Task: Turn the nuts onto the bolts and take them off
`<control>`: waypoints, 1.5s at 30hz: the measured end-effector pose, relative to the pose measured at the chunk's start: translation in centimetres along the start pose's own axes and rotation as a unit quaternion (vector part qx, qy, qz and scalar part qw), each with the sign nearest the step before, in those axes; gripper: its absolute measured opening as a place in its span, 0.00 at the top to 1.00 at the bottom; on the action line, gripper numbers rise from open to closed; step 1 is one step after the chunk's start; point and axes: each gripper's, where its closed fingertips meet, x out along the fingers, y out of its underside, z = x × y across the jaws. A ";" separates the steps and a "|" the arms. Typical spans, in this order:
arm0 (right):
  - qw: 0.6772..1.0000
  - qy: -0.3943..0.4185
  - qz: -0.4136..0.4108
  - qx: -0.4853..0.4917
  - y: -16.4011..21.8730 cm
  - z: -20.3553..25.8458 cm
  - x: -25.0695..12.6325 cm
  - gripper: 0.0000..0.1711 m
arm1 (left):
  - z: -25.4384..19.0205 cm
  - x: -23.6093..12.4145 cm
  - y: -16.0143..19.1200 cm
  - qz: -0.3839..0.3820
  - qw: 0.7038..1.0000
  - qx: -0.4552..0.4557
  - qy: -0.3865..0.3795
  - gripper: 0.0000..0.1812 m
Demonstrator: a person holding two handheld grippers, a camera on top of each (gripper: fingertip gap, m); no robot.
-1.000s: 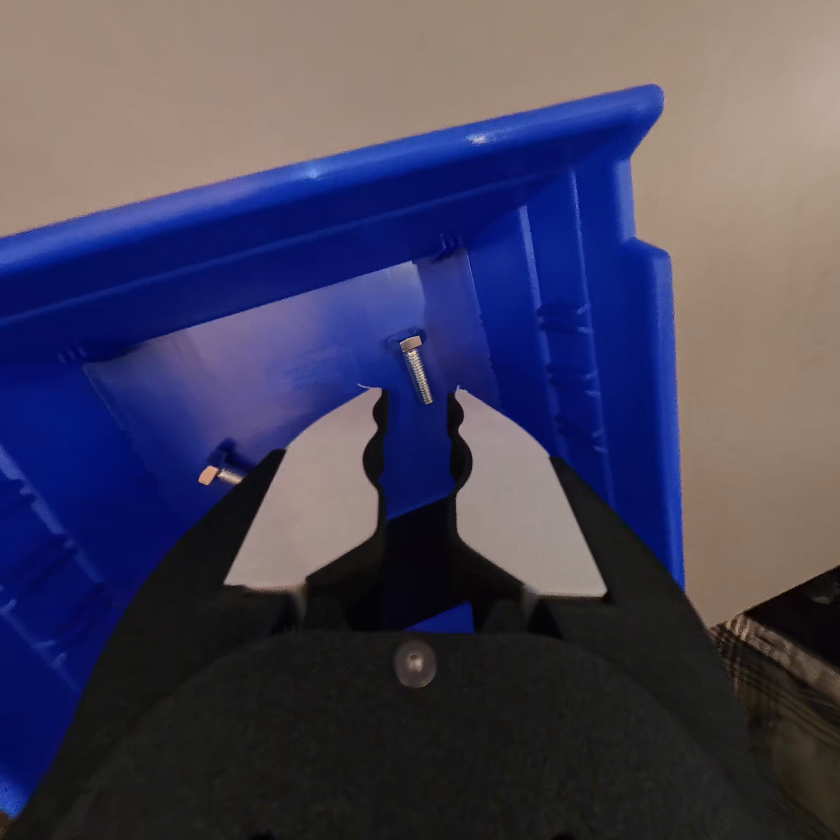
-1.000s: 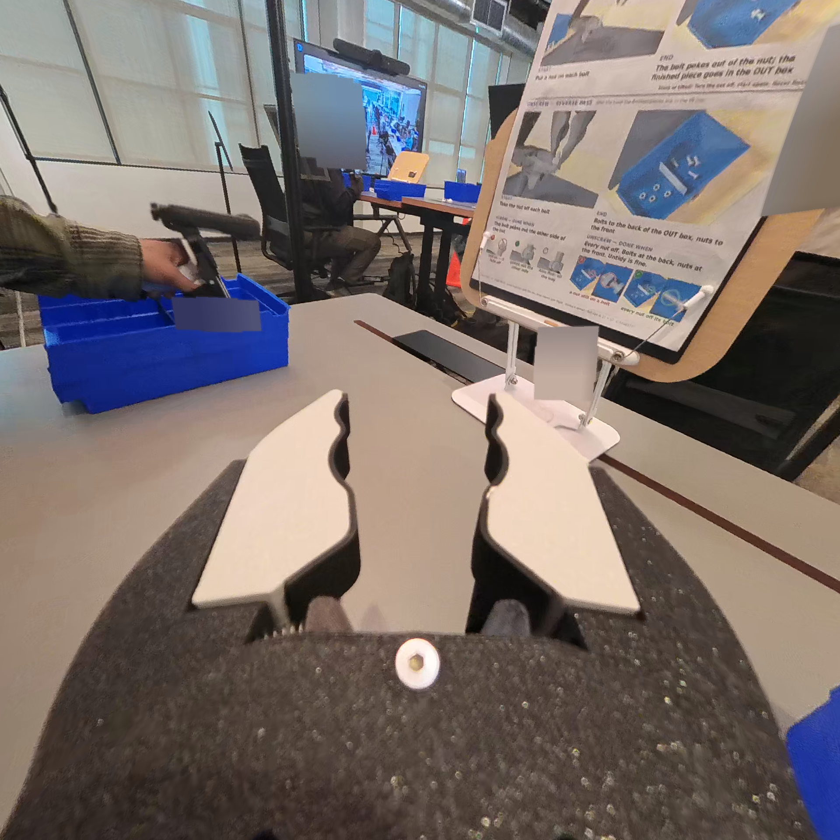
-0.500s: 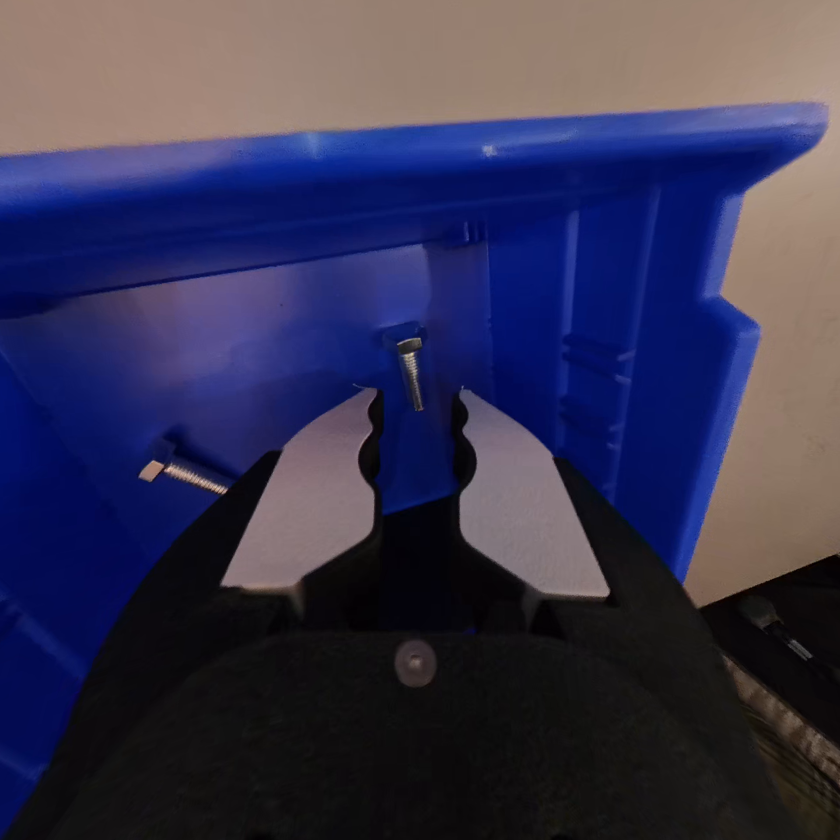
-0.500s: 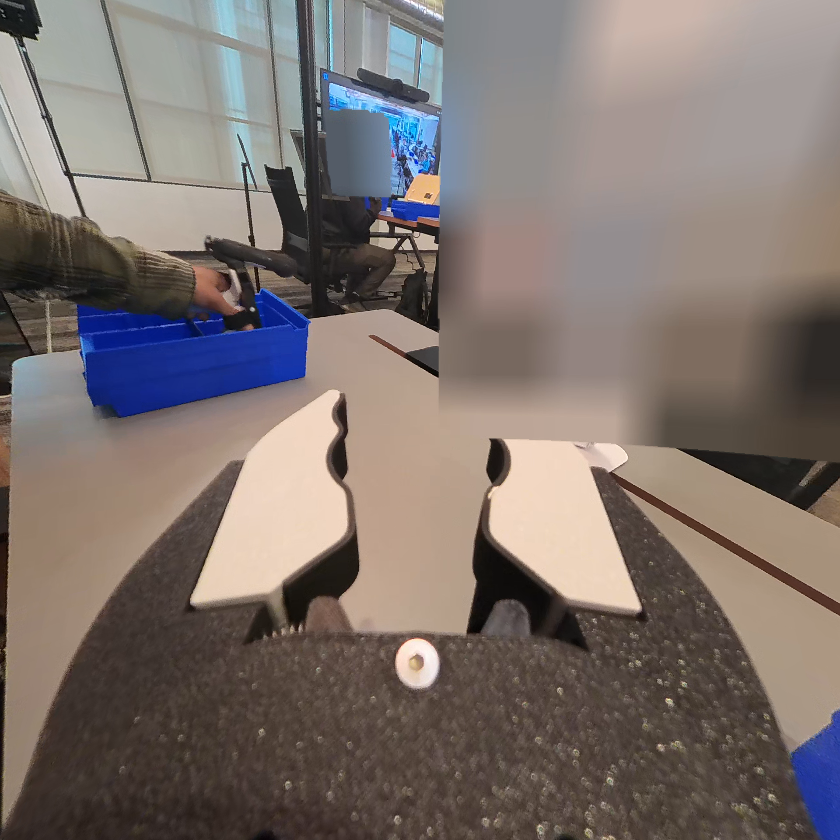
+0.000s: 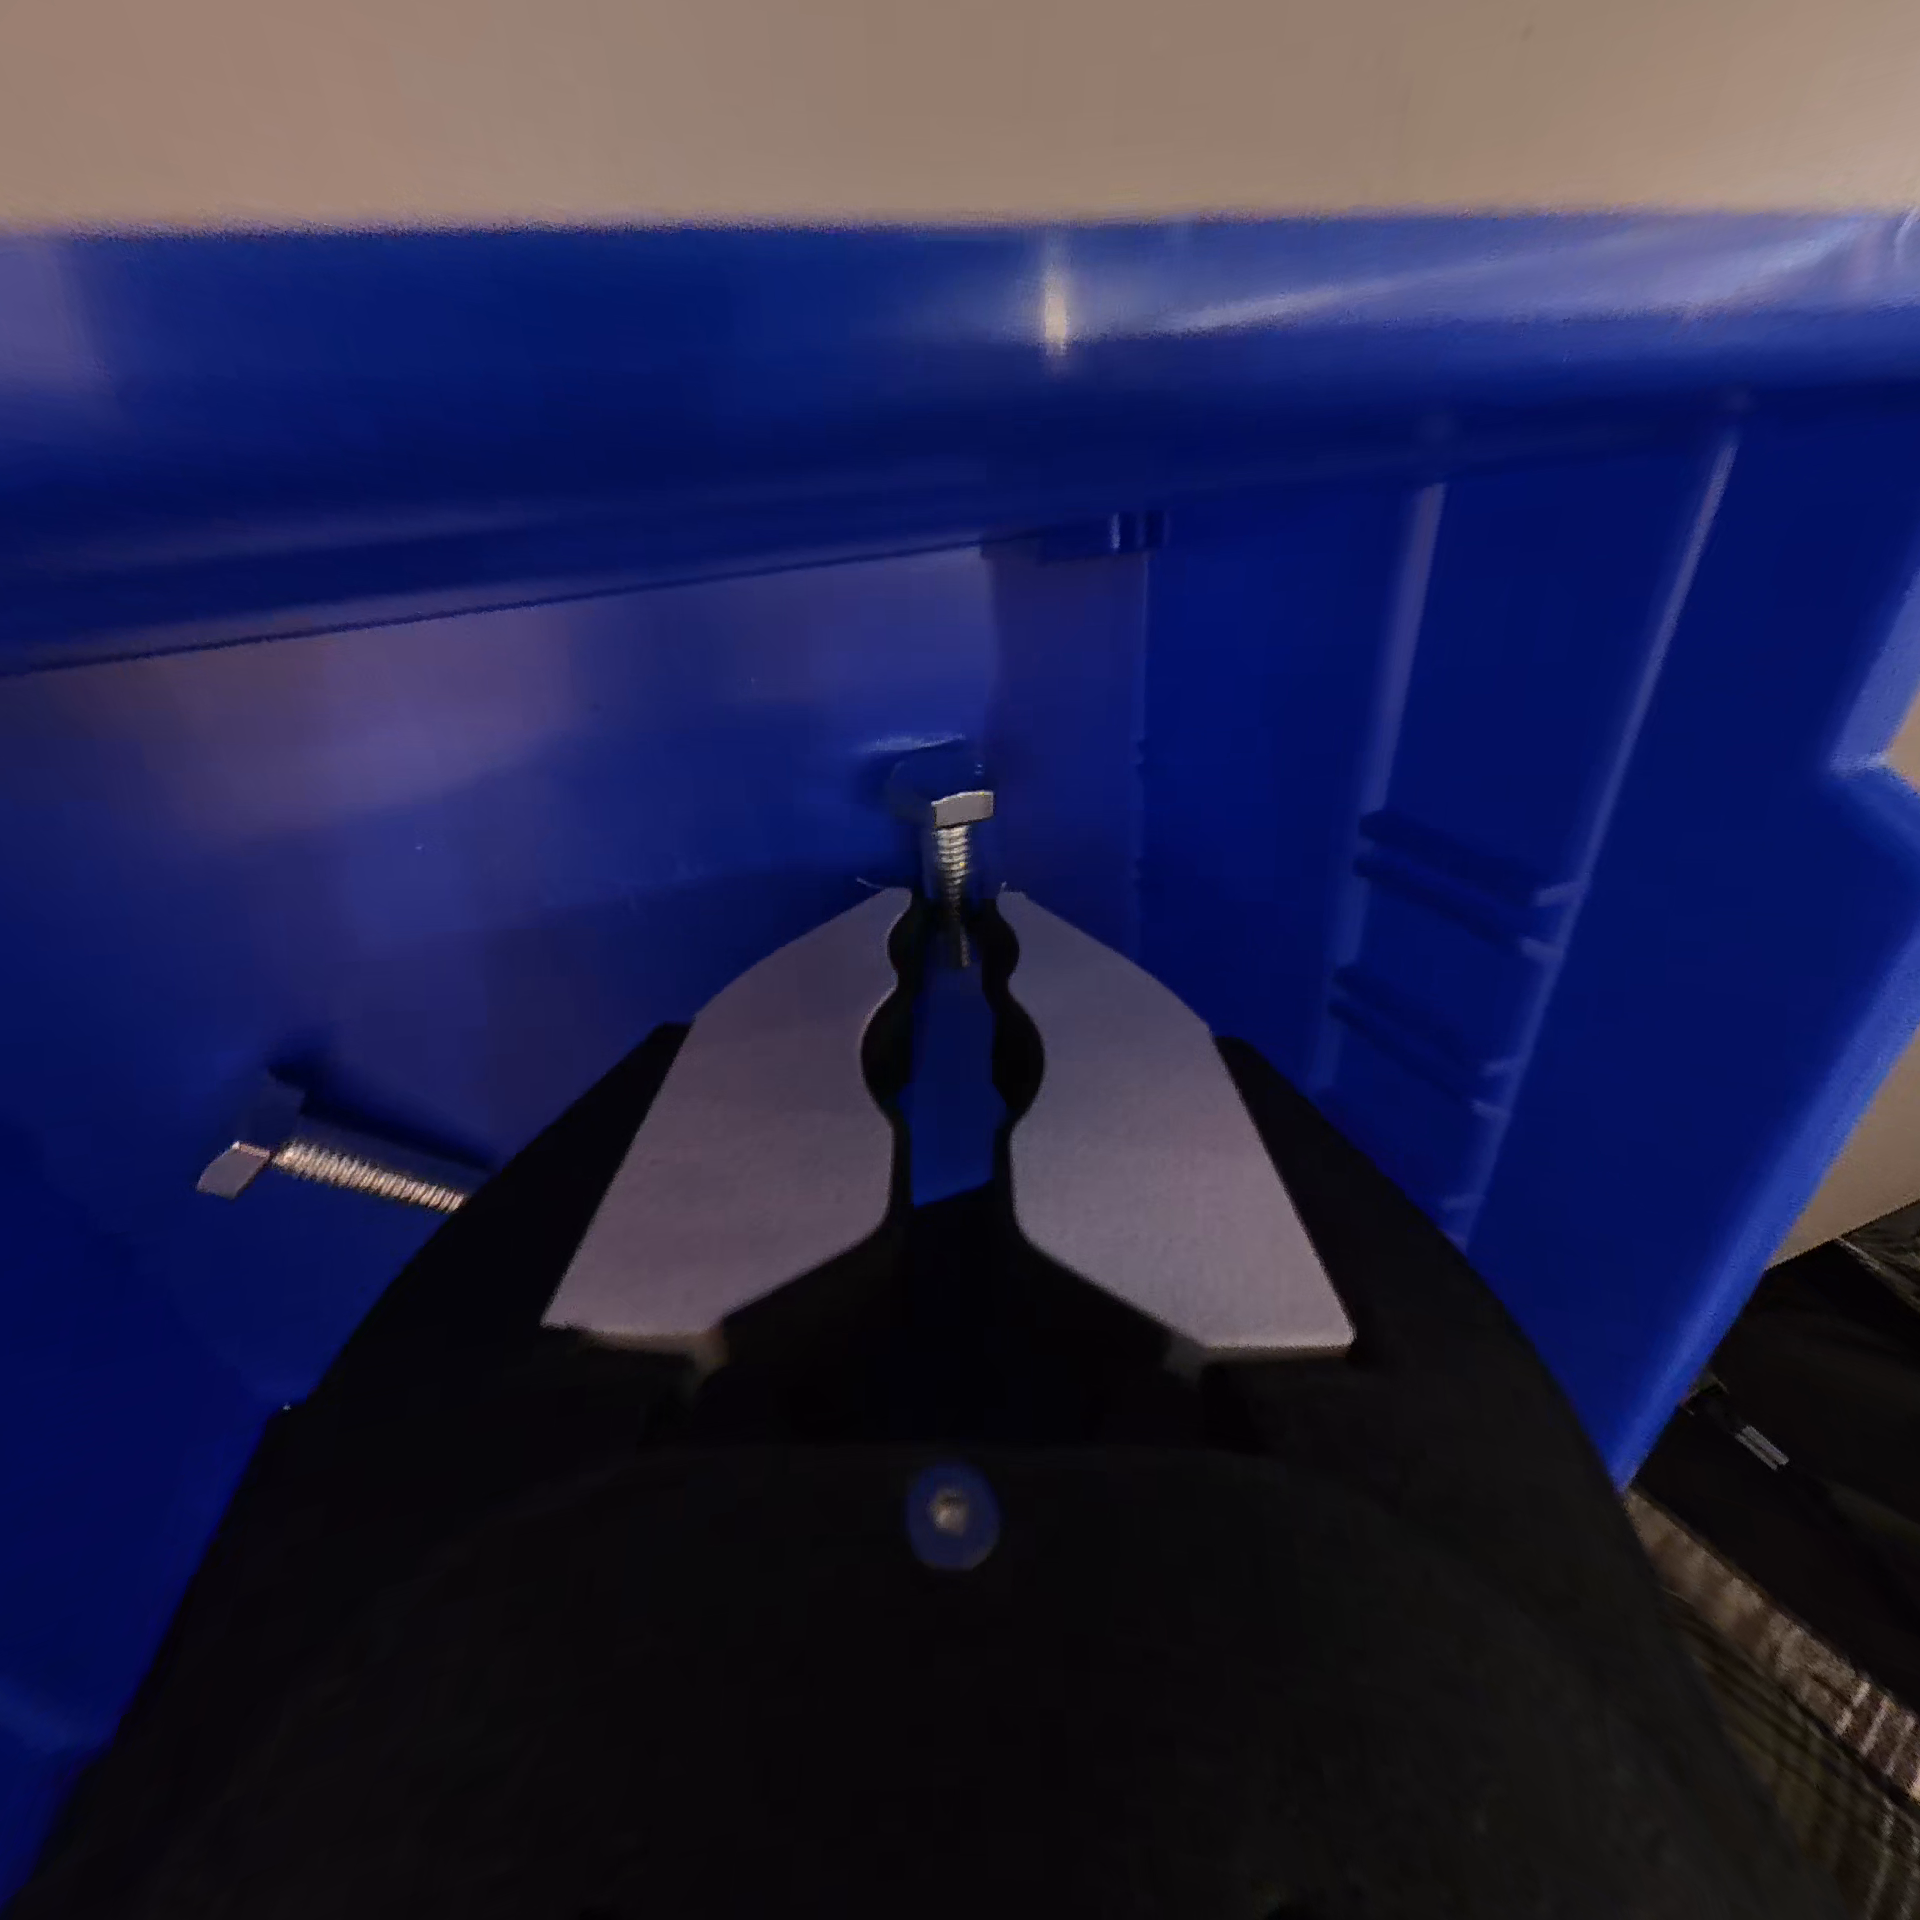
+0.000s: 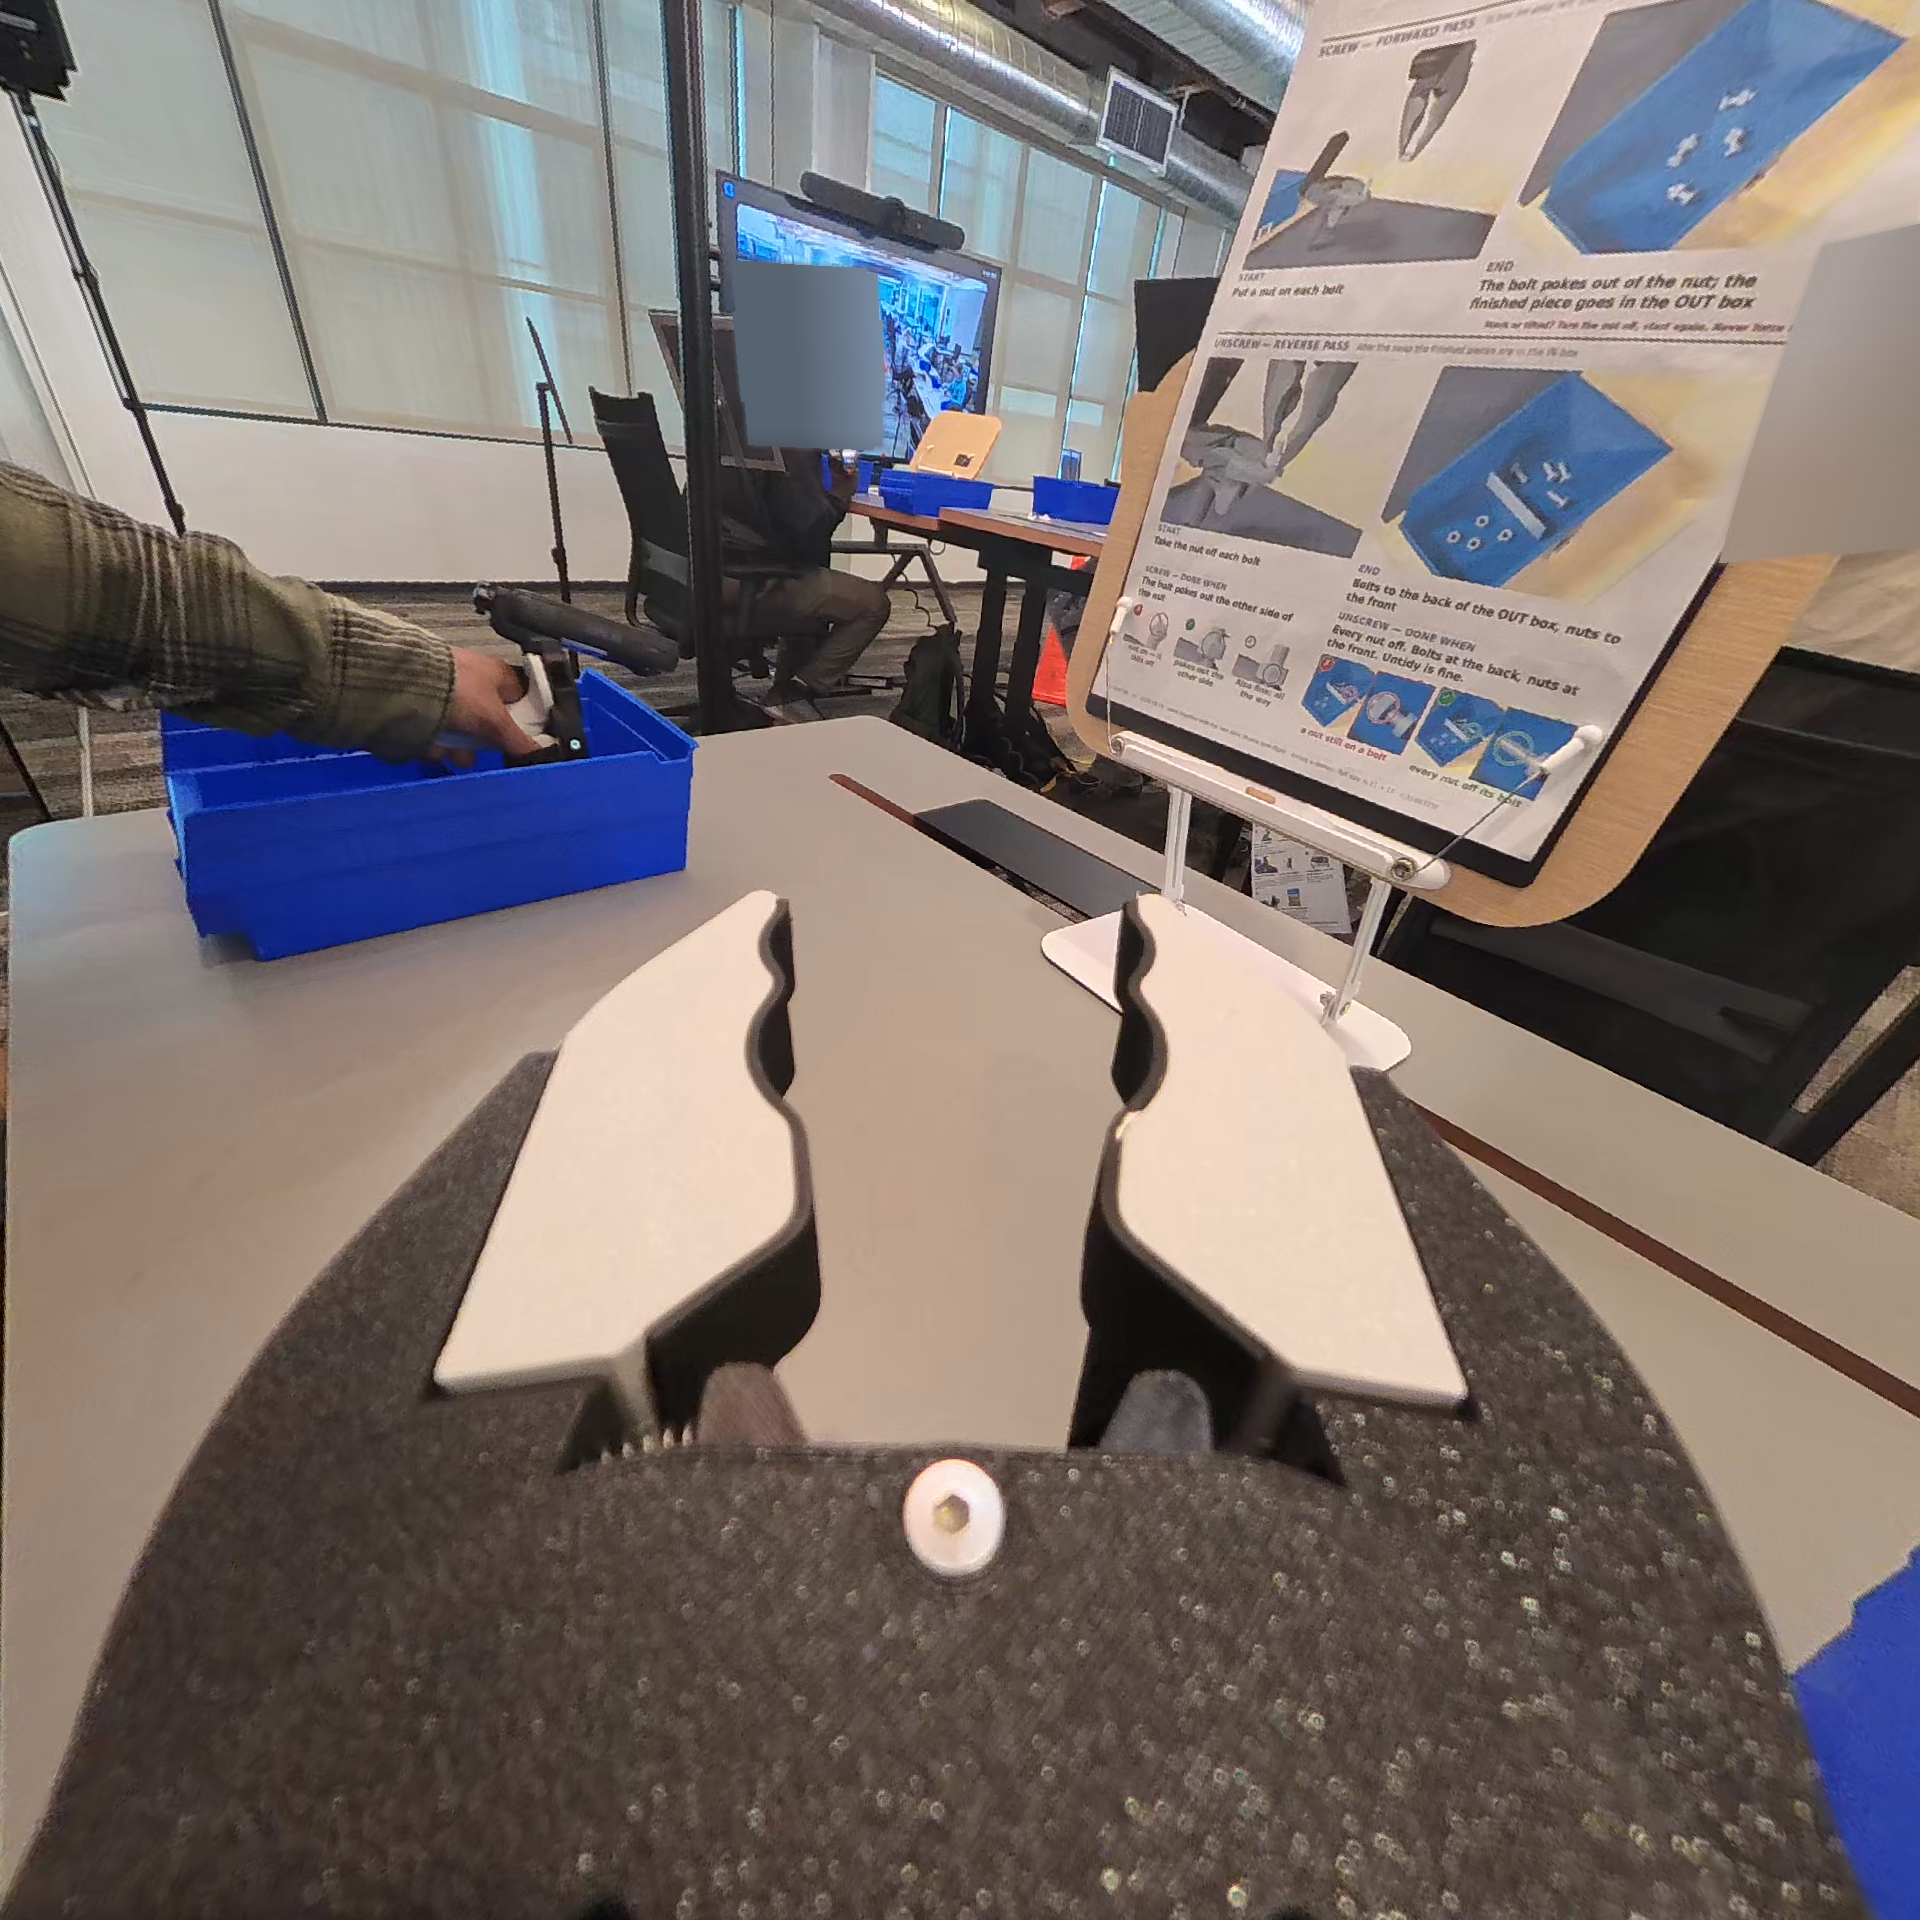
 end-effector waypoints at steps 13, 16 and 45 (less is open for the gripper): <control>1.000 0.004 -0.006 -0.007 -0.3 0.2 -0.4 0.67 | 0.2 -0.8 0.1 0.018 0.995 0.092 -0.029 0.94; 1.000 0.003 -0.009 -0.007 -0.5 0.3 -0.5 0.67 | 0.6 -2.1 0.7 0.034 0.993 0.110 -0.041 0.94; 0.997 0.071 -0.023 -0.036 -1.6 1.8 -10.9 0.68 | -24.1 -0.7 5.2 0.514 0.607 0.517 -0.316 0.95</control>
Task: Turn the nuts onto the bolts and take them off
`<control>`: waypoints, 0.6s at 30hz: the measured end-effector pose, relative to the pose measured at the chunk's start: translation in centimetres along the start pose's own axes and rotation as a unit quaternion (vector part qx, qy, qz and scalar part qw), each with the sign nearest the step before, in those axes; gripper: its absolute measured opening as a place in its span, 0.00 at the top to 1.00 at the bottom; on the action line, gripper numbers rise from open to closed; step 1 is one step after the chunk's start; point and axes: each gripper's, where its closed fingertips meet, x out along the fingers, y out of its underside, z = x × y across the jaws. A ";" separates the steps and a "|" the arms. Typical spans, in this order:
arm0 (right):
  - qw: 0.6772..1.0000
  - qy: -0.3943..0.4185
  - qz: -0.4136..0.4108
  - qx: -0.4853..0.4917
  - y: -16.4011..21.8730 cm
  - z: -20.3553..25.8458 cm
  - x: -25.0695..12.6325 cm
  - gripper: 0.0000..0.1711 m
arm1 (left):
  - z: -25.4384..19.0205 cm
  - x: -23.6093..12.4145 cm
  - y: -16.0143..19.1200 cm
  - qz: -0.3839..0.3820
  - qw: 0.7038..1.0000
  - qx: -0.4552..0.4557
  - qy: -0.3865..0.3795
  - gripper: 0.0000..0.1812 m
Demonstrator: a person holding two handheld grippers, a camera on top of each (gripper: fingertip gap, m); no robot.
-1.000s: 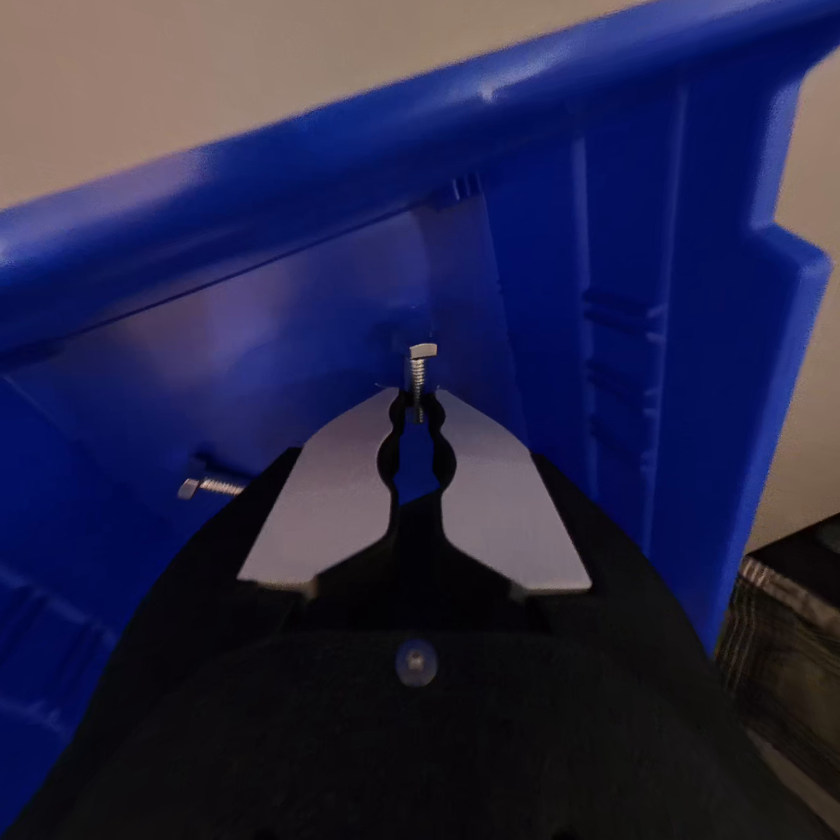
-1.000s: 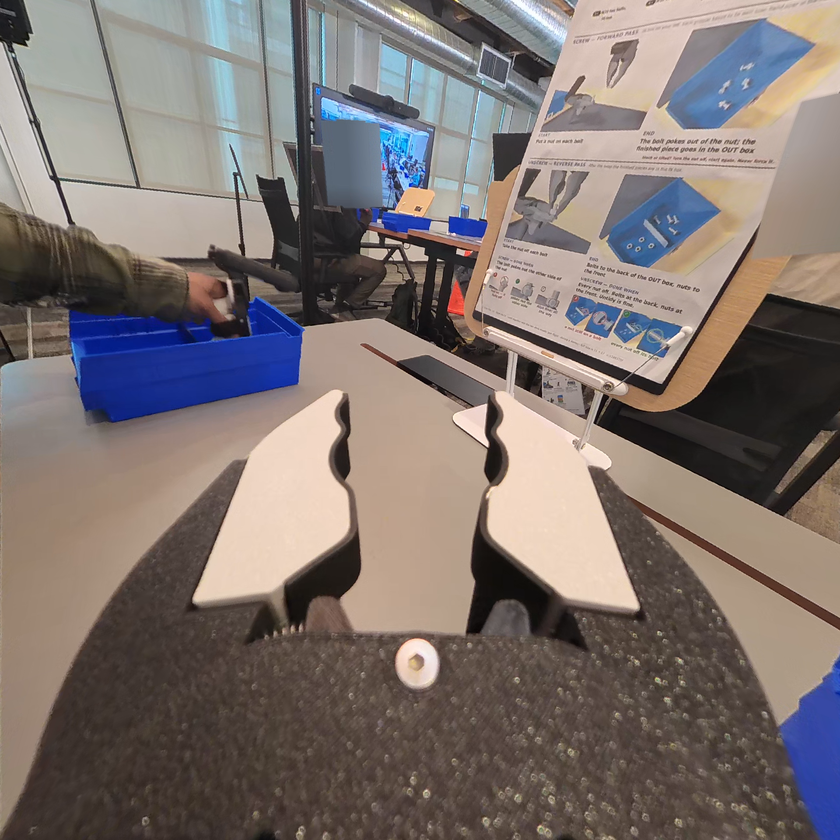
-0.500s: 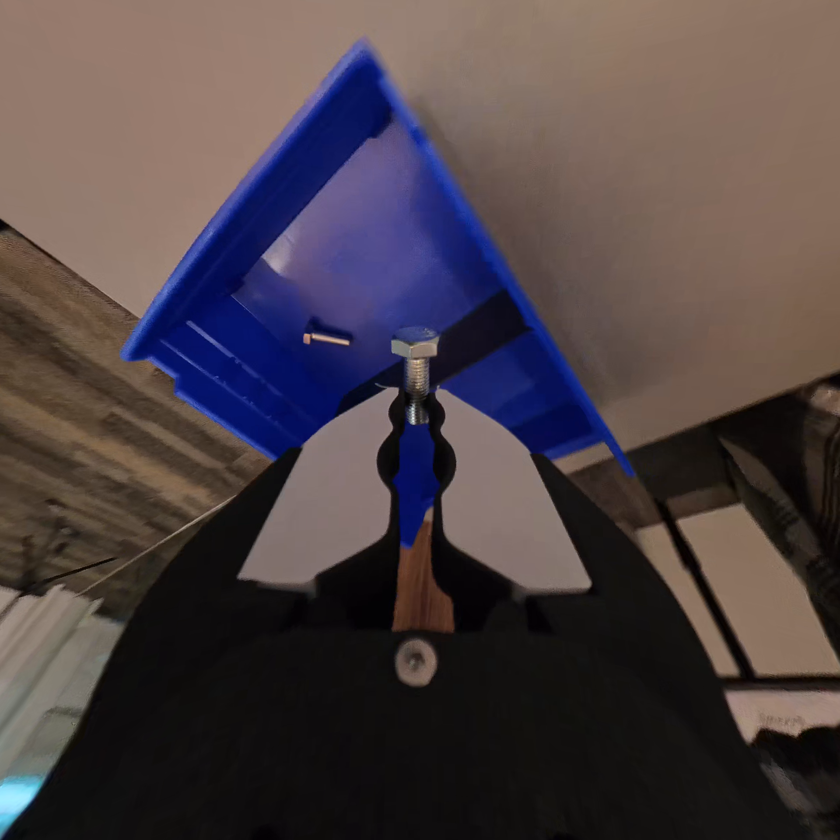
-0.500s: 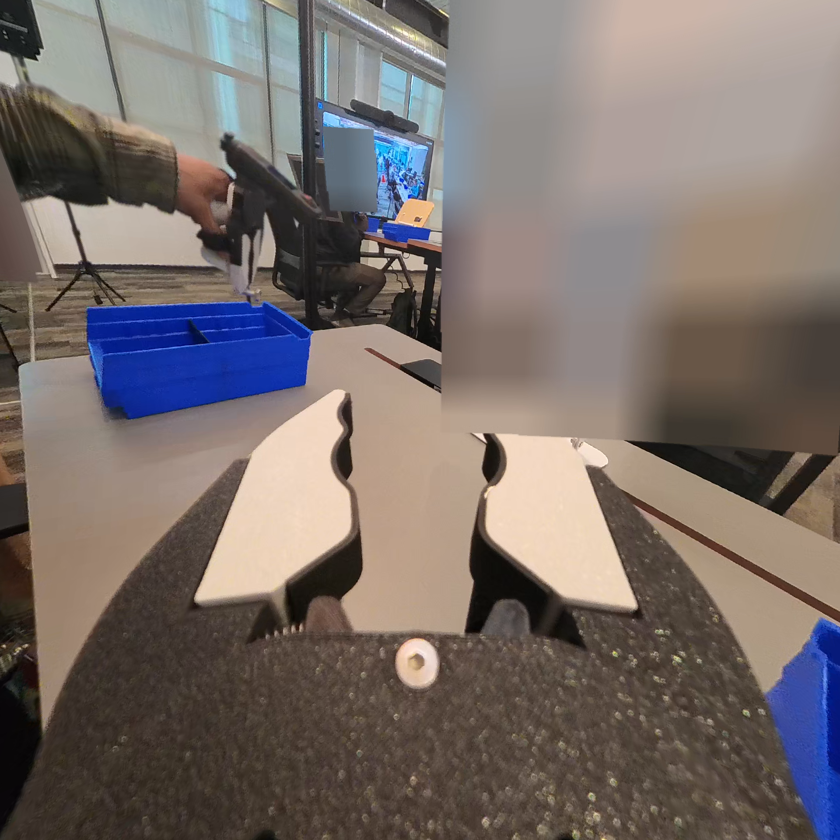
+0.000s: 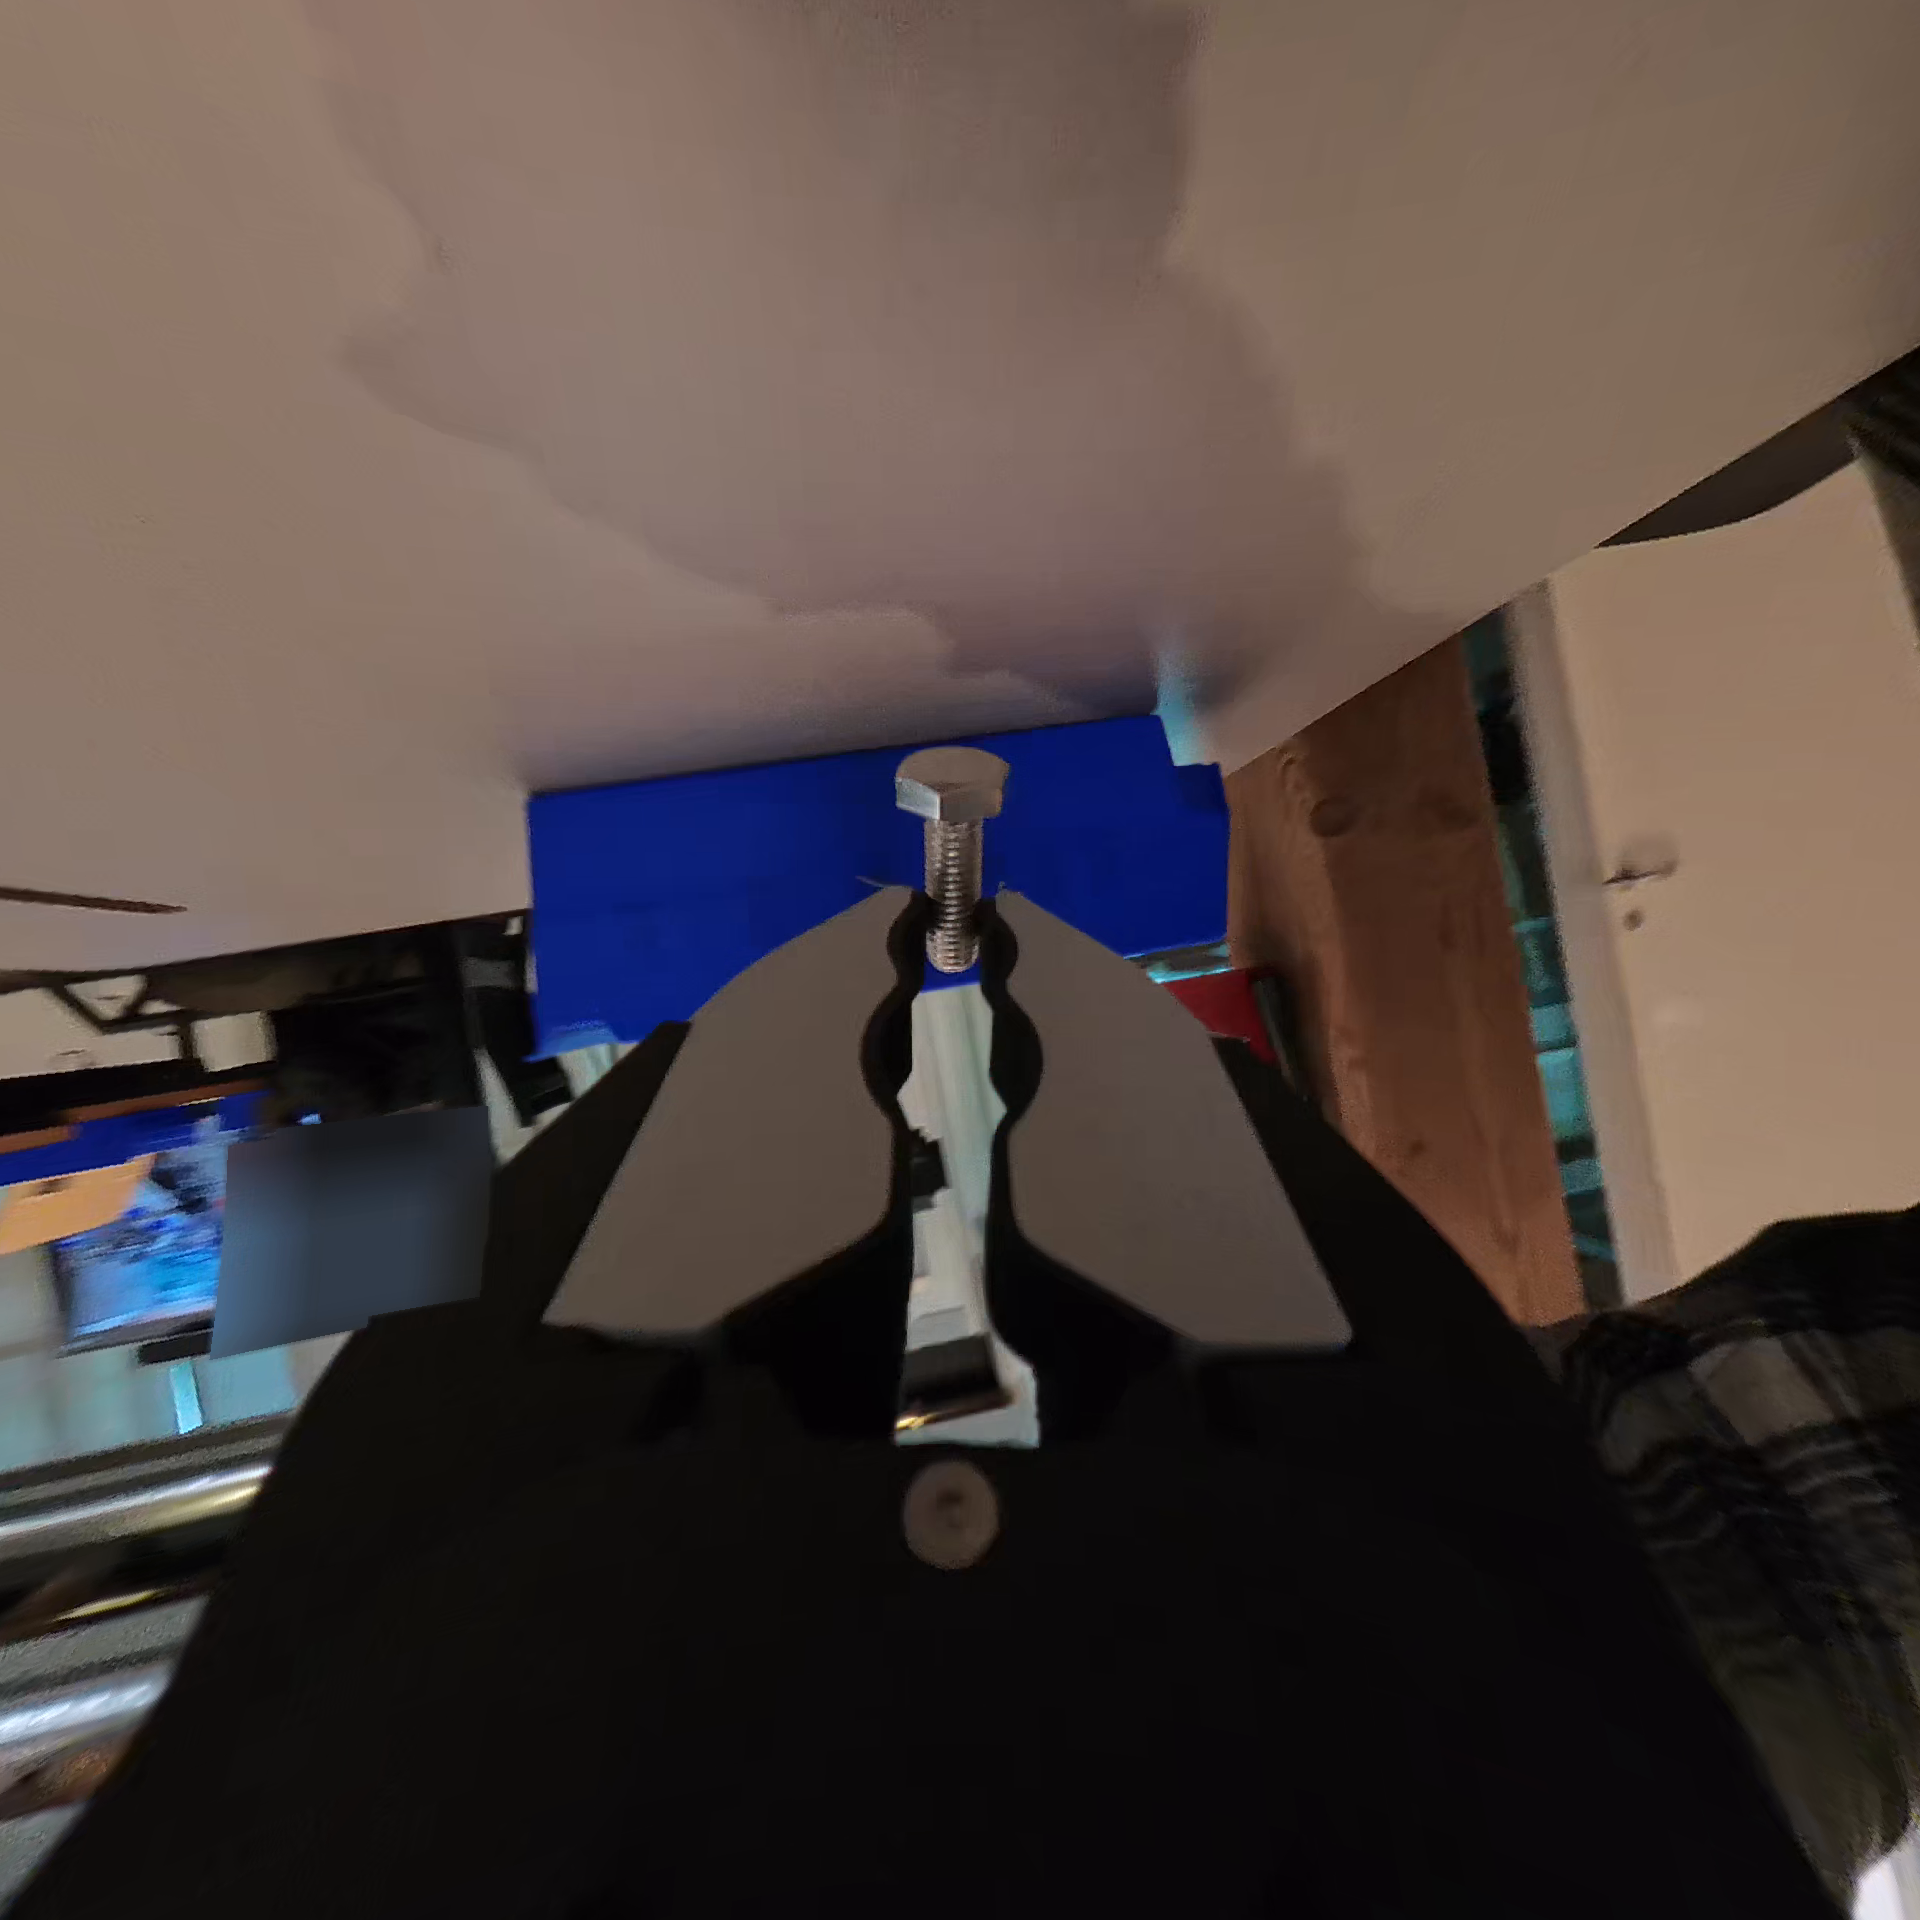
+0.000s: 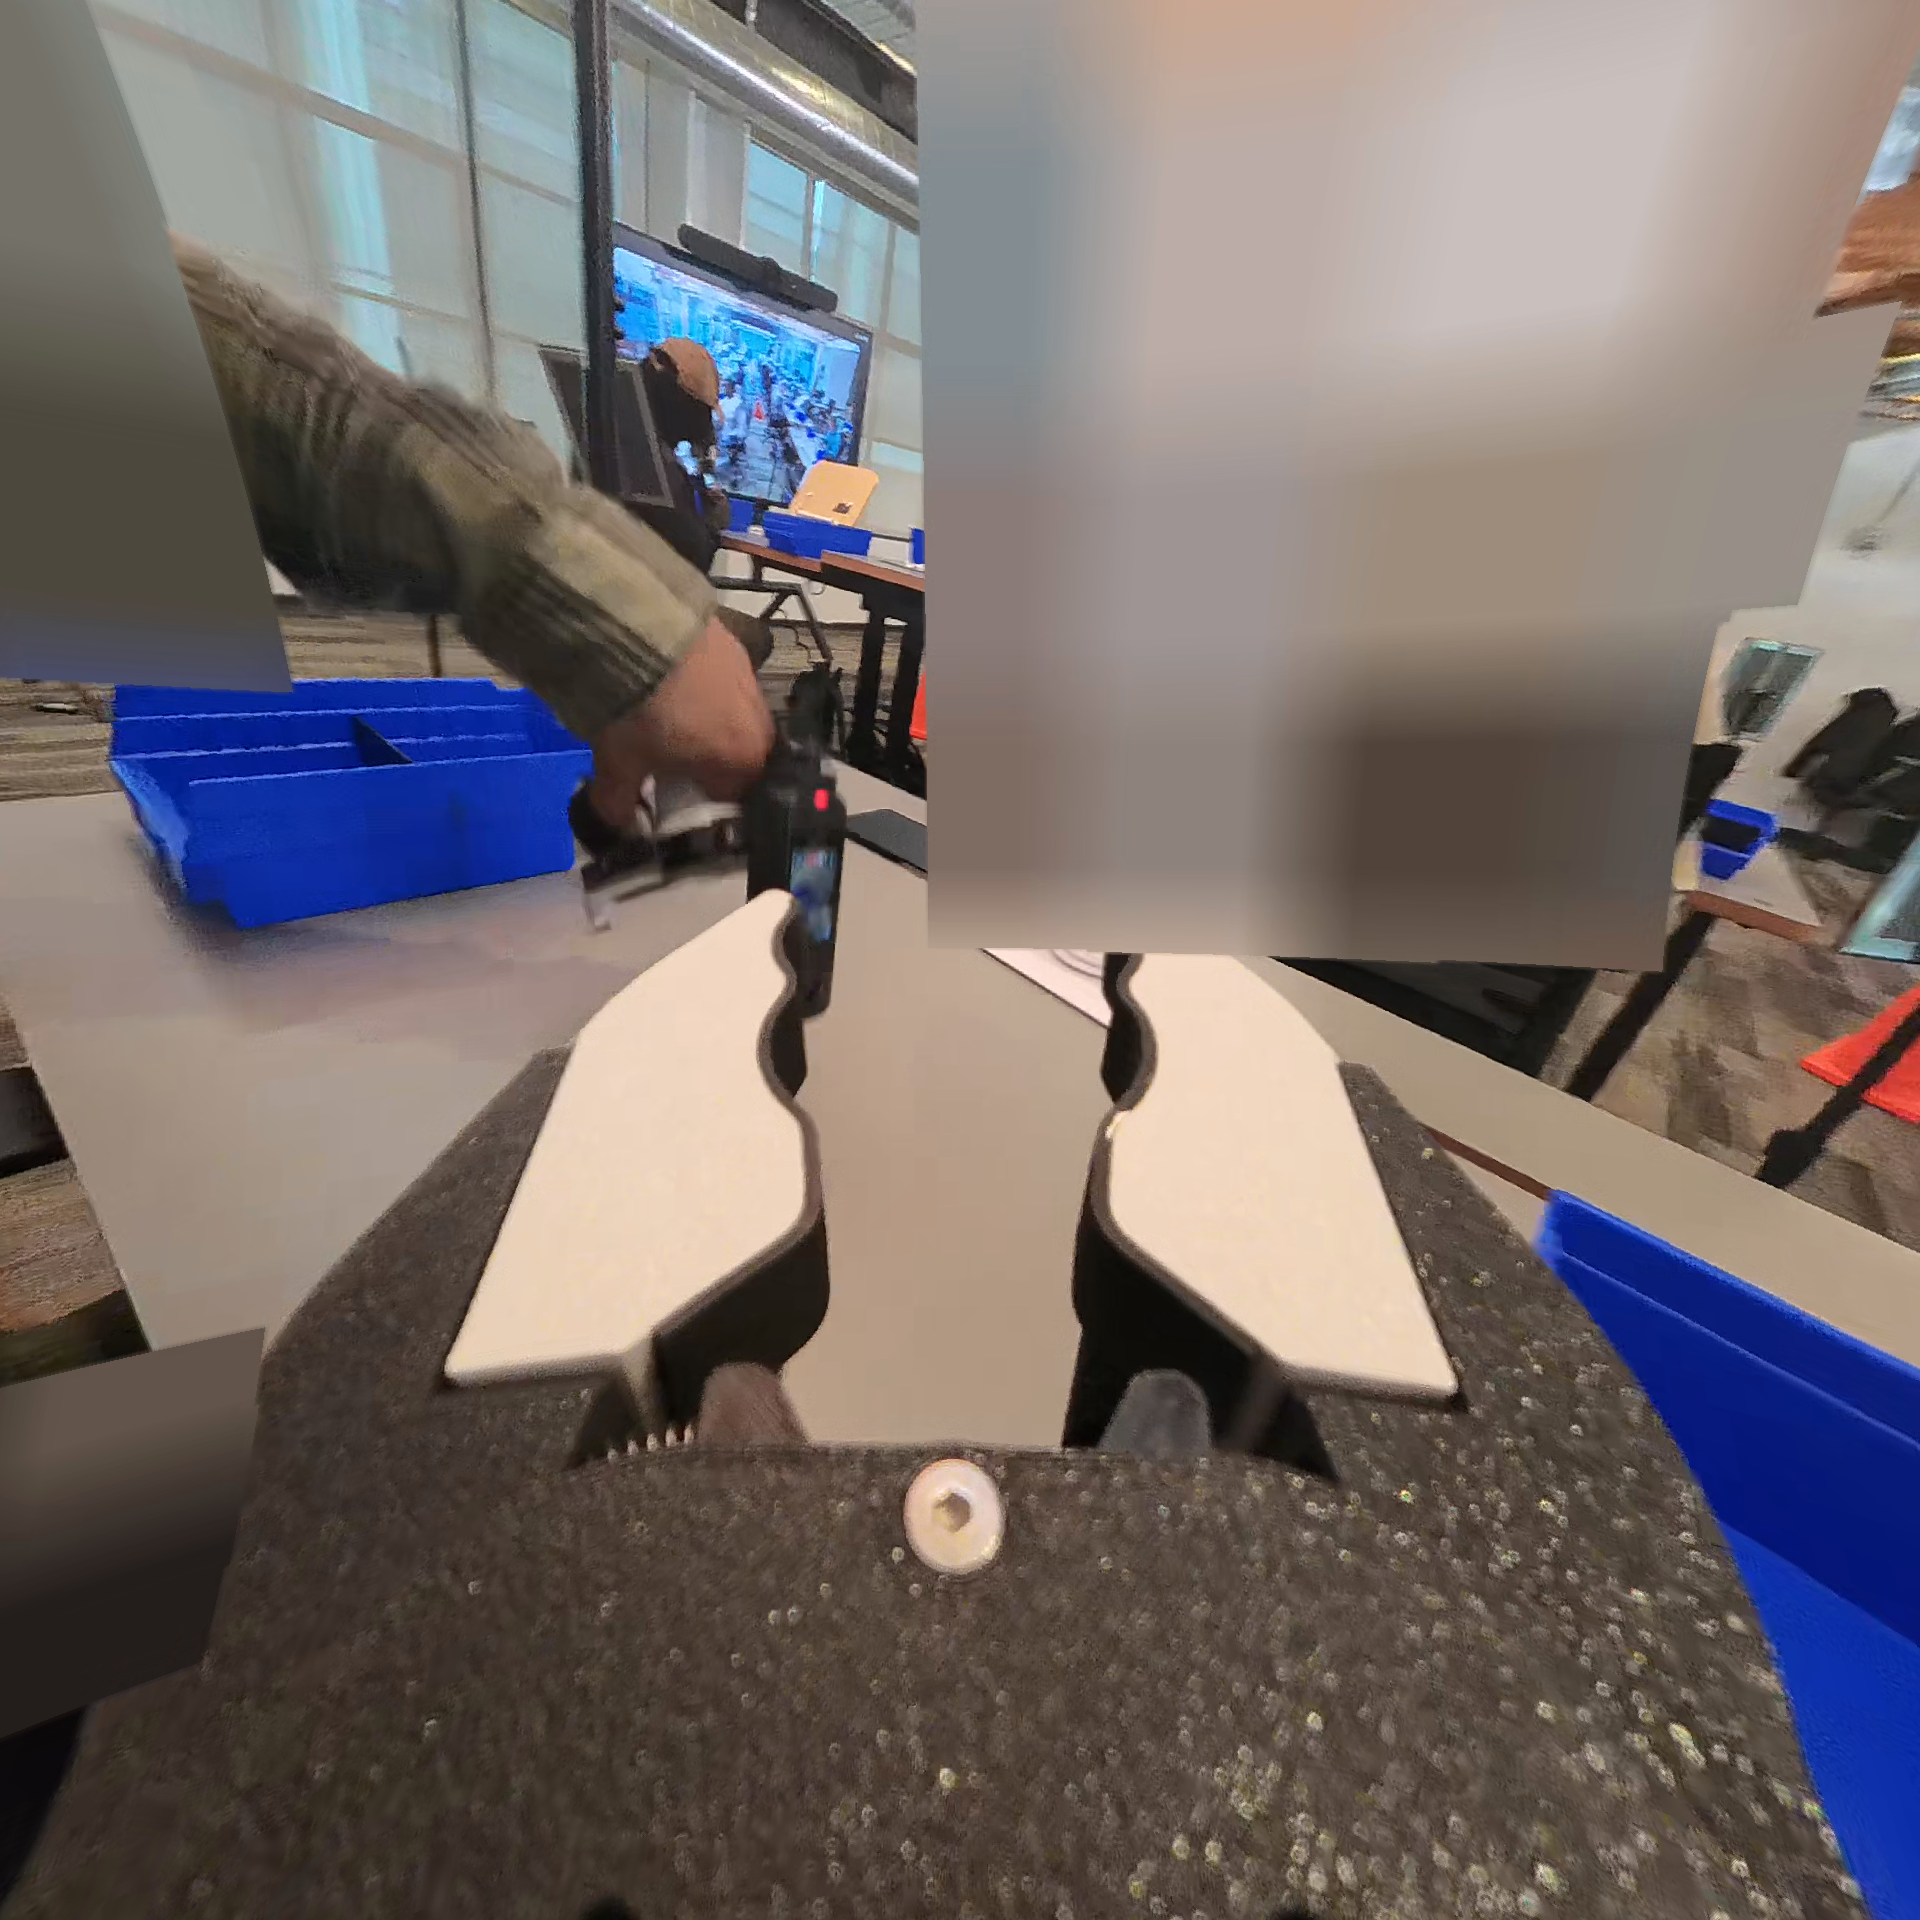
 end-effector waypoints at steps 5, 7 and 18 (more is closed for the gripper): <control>1.000 0.024 -0.002 -0.011 -0.6 -0.5 -2.2 0.69 | 0.7 -1.9 -3.9 0.030 0.997 0.038 -0.054 0.95; 0.999 0.029 -0.002 -0.014 -0.7 -0.5 -2.7 0.69 | 1.0 -2.1 -5.0 0.032 0.996 0.046 -0.063 0.95; 0.999 0.025 0.015 -0.039 -1.4 0.3 -2.2 0.69 | 2.0 -0.3 -6.6 0.037 0.997 0.046 -0.044 0.95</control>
